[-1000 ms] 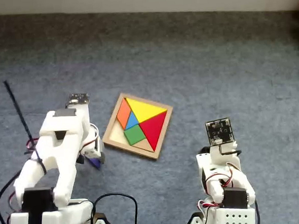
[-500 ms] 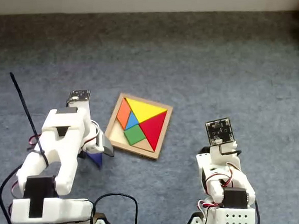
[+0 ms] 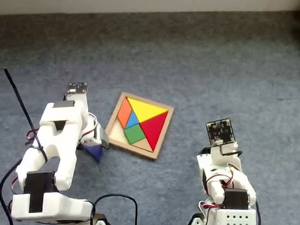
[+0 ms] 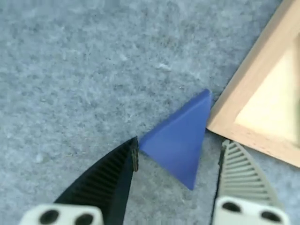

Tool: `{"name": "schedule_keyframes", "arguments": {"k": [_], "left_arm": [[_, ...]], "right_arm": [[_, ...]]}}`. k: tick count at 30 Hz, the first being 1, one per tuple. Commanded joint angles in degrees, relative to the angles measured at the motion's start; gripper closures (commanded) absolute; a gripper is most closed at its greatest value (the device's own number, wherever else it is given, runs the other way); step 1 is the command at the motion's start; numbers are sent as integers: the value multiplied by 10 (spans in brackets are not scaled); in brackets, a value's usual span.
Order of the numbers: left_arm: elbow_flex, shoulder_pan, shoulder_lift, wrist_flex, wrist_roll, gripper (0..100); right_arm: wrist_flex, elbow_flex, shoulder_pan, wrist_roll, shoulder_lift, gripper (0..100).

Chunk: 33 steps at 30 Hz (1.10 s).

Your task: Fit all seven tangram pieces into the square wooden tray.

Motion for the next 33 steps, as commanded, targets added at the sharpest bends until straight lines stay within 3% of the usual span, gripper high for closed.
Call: {"name": "schedule_keyframes", "arguments": {"k": [1,20,26,33], "left_arm": [[-37,-6,1,-5,-18,725],[-94,9,92,29,-21,731],[-91,18,92,31,-21,809],[-94,34,67,55,-21,818]], "right_arm": [[5,53,7,7,-7,992],[5,53,7,7,-7,992],[5,53,7,7,-7,992],[5,53,7,7,-7,992]]}}
